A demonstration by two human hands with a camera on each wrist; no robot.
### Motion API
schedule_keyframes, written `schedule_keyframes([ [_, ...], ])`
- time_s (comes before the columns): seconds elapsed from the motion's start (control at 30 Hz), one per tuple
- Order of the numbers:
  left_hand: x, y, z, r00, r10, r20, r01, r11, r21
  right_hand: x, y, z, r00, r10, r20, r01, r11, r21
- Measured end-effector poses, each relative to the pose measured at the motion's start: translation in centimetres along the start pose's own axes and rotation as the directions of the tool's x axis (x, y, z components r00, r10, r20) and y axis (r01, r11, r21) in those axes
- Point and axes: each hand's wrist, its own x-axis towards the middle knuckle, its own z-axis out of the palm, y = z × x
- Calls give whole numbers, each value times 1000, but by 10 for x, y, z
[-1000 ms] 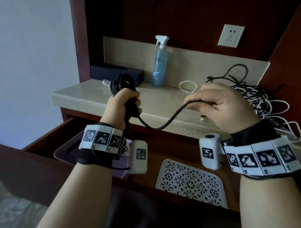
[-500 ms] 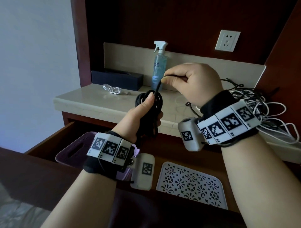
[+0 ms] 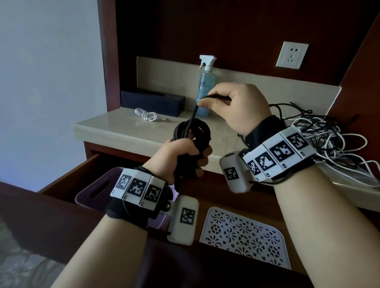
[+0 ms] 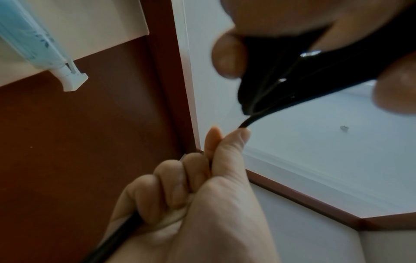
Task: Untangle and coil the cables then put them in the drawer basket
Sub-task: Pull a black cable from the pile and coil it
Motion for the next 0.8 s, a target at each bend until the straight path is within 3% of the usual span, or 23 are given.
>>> schedule_keyframes([
  [0.1, 0, 6, -7, 999, 53, 8, -52, 992, -119, -3, 8, -2, 1000, 3, 24, -2, 1000, -12],
  [0.3, -3, 13, -21, 988, 144, -53, -152, 968, -199, -21, 26, -13, 985, 156, 75, -157, 987, 16],
  [0.43, 0, 7, -16, 991, 136, -16, -136, 962, -238, -28, 16, -3, 981, 171, -87, -161, 981, 109],
  [0.57, 1, 0, -12, 988, 155, -14, -153, 949, -275, -32, 10, 12, 970, 165, -181, -154, 985, 77],
  [0.67, 1, -4, -11, 973, 205, -104, -227, 929, -294, -38, 8, 20, 977, 164, -135, -169, 985, -28],
  [0.8, -1, -3, -10, 952, 248, -177, -286, 928, -239, -49, 2, 27, 990, 122, 65, -106, 973, -205],
])
